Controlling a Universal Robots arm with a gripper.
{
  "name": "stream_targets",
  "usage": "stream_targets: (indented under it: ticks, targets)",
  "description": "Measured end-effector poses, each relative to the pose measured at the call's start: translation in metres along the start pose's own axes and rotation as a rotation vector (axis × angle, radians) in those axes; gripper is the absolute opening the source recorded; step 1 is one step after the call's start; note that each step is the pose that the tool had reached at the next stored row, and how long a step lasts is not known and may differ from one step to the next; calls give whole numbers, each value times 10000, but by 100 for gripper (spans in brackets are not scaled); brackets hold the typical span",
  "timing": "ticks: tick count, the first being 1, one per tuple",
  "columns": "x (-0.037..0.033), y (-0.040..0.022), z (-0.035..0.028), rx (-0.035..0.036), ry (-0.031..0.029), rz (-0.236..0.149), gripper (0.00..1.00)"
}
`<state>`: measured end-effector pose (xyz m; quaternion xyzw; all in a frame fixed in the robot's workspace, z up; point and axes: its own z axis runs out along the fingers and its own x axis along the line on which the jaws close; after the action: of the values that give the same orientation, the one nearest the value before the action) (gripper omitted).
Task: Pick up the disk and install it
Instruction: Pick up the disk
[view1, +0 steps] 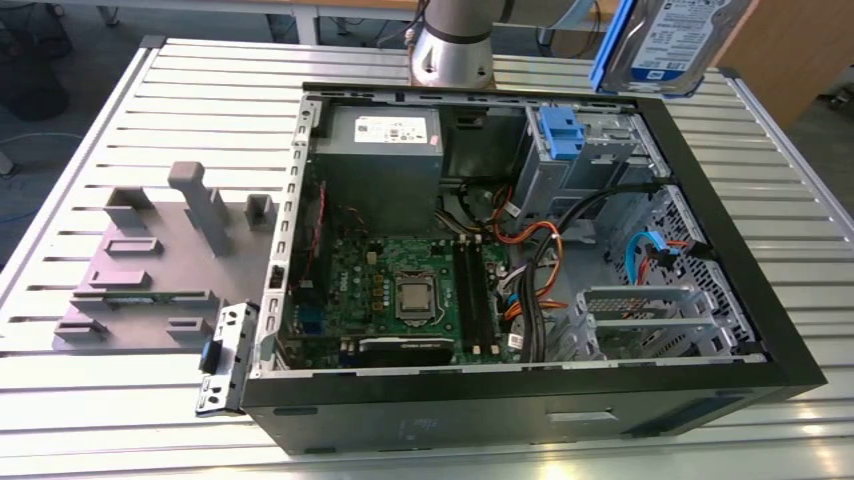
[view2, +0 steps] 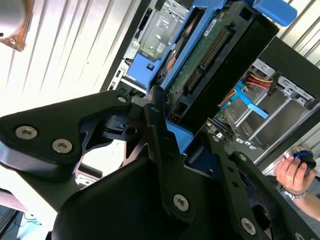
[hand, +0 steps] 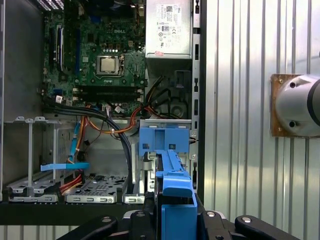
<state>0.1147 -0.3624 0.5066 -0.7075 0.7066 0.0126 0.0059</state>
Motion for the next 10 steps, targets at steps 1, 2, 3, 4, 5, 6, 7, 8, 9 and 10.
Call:
stream_targets:
  ticks: [1, 2, 3, 4, 5, 6, 7, 8, 9, 10]
  targets:
    - [0, -5, 0, 0, 0, 0, 37]
    - [0, -9, 0, 0, 1, 0, 37]
    - [0, -14, 0, 0, 0, 0, 37]
    - [0, -18, 0, 0, 1, 0, 37]
    - [0, -22, 0, 0, 1, 0, 37]
    - [0, -26, 0, 0, 0, 0, 37]
    - [0, -31, 0, 0, 0, 0, 37]
    - [0, -35, 0, 0, 1, 0, 37]
    - [0, -39, 0, 0, 1, 0, 37]
    - [0, -44, 0, 0, 1, 0, 37]
